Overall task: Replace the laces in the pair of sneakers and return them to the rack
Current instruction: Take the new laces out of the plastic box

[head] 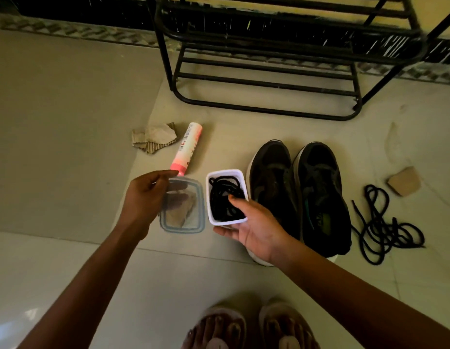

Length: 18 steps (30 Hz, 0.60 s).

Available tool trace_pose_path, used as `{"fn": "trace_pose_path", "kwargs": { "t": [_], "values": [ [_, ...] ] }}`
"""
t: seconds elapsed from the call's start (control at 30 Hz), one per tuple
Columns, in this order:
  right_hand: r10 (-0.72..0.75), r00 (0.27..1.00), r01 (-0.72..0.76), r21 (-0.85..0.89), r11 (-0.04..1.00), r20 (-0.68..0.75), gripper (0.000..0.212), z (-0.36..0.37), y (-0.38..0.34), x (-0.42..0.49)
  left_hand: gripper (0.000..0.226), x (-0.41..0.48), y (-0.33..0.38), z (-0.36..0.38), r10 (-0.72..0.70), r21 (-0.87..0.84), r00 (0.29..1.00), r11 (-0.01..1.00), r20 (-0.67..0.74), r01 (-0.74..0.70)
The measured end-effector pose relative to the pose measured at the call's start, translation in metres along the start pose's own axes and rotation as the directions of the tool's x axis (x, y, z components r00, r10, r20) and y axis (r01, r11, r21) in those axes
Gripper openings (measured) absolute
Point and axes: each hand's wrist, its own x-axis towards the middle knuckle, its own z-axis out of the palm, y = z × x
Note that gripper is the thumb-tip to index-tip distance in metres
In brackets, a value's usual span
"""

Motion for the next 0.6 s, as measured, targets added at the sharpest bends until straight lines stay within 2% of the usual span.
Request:
{"fn": "trace_pose_path", "kwargs": {
  "t": [0.07,0.17,0.23,0.33,0.43,0.5,0.57,0.6],
  "values": [
    [-0.031,0.995,0.025,-0.063,0.998,-0.091,0.01,-0.001,0.007,0.004,0.026,0.006,-0.01,-0.007,0.036,0.126,0.999,0.992,-0.029,-0.032],
    [-0.042,0.992,0.021,-0.182,0.983,-0.115,0.008,0.0,0.016,0.006,0.022,0.012,-0.033,-0.021,0.049,0.277,0.998,0.96,-0.033,-0.038],
    [-0.045,0.985,-0.001,-0.264,0.965,-0.168,0.015,0.001,0.025,0.01,0.023,0.013,-0.05,-0.027,0.066,0.335,0.997,0.941,-0.04,-0.049],
    [-0.084,0.962,-0.047,-0.461,0.886,-0.259,0.027,-0.001,0.042,0.018,0.023,0.013,-0.064,-0.03,0.102,0.409,0.992,0.911,-0.076,-0.062],
    [-0.133,0.949,-0.069,-0.6,0.797,-0.286,0.024,-0.004,0.053,0.018,0.021,0.01,-0.068,-0.027,0.159,0.529,0.982,0.844,-0.101,-0.082],
    [-0.16,0.944,-0.064,-0.637,0.768,-0.288,0.023,-0.004,0.056,0.016,0.018,0.004,-0.067,-0.023,0.258,0.645,0.958,0.755,-0.125,-0.119],
    [-0.203,0.94,-0.035,-0.67,0.741,-0.273,0.025,-0.005,0.059,0.013,0.017,-0.002,-0.064,-0.017,0.438,0.699,0.895,0.665,-0.08,-0.263],
    [-0.223,0.94,-0.021,-0.698,0.716,-0.257,0.028,-0.005,0.06,0.011,0.017,-0.004,-0.061,-0.011,0.513,0.697,0.859,0.621,-0.013,-0.36]
  ]
}}
